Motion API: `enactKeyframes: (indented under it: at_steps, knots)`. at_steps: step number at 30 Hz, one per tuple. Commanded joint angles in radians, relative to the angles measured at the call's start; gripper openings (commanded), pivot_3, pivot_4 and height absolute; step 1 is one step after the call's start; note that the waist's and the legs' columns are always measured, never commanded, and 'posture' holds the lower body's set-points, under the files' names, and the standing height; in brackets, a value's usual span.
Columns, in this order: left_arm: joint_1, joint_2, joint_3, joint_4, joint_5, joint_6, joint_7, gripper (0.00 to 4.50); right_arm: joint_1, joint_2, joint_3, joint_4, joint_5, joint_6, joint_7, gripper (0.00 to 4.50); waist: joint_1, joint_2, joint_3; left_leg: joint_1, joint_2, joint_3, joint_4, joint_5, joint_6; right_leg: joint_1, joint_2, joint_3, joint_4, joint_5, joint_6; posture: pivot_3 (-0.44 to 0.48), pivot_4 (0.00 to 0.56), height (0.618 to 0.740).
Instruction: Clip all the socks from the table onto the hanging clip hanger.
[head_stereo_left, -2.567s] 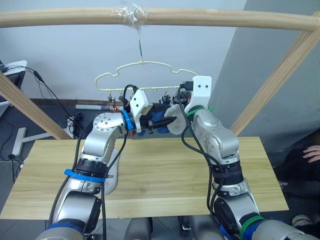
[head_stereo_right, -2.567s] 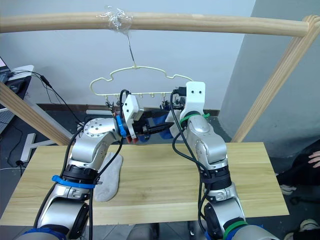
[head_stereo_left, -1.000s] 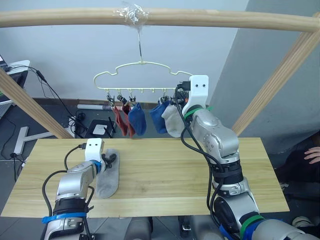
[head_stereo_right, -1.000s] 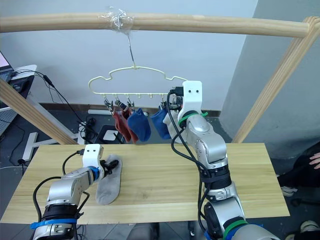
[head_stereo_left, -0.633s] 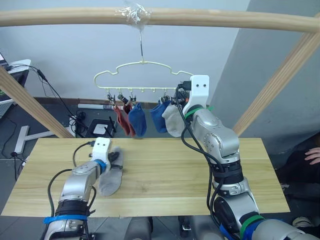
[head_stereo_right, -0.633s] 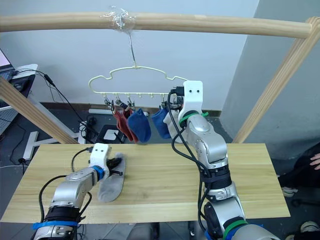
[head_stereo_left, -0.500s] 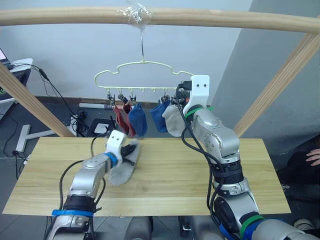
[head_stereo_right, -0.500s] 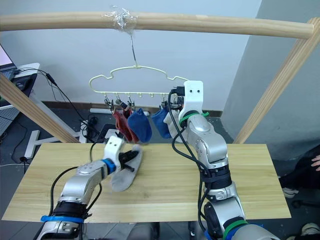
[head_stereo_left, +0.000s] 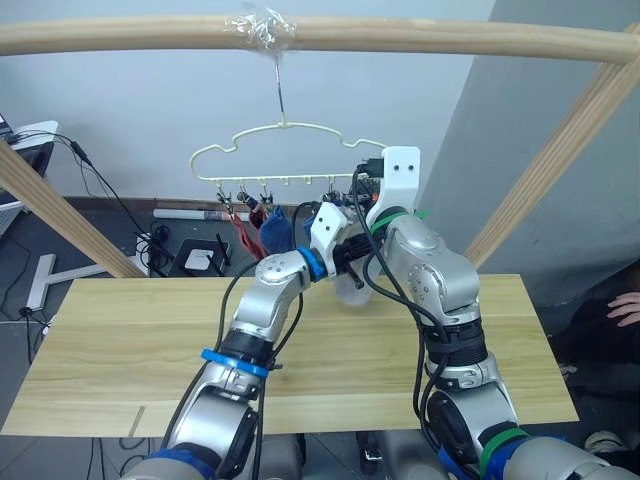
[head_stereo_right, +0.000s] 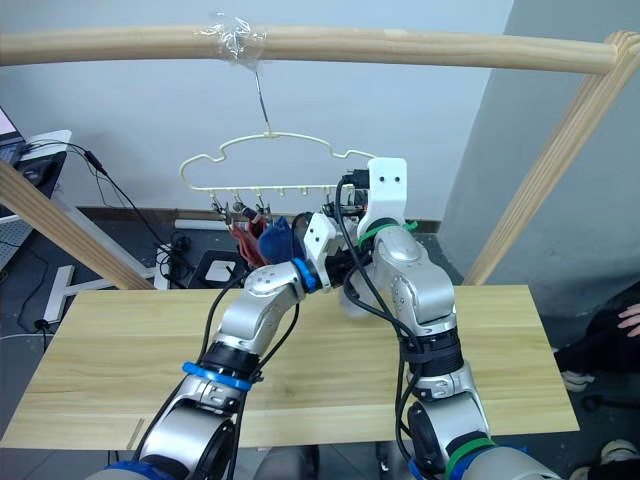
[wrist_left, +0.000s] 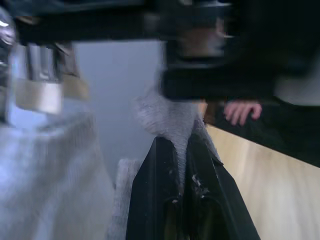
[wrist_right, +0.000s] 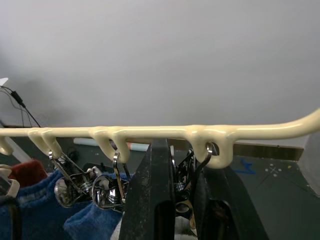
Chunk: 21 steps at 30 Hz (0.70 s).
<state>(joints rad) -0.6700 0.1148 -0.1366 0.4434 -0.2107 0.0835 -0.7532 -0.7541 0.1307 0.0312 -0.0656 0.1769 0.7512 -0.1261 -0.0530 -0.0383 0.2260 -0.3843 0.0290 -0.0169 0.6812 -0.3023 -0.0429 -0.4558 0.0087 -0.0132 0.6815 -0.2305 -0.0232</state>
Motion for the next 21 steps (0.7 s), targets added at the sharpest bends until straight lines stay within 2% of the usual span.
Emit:
enactKeyframes:
  at_steps: [1,11,21]
  knots:
    - [-0.028,-0.005,0.021,0.065,0.037,-0.125,0.034,0.00,-0.031,0.033,0.008,-0.048,-0.002,-0.021,-0.005,0.08,-0.002,0.000,0.000,0.000,0.000,0.000,0.000,0.000,0.000,0.000,0.000,0.000,0.000,0.000,0.000,-0.089,0.198,0.701]
    - [-0.029,0.040,0.034,0.140,0.104,-0.337,0.058,0.00,-0.029,0.024,0.006,-0.051,-0.004,-0.024,-0.007,0.08,-0.002,0.000,0.000,-0.001,-0.001,0.000,0.000,0.000,0.000,0.000,-0.001,0.000,-0.001,0.000,0.000,-0.095,0.200,0.701]
    - [-0.052,0.052,0.008,0.205,0.172,-0.421,0.055,0.00,-0.025,0.028,0.003,-0.062,0.000,-0.021,-0.009,0.08,-0.003,0.000,0.000,-0.001,-0.001,0.000,0.000,0.000,0.000,0.000,-0.001,-0.001,0.000,0.000,0.000,-0.108,0.196,0.701]
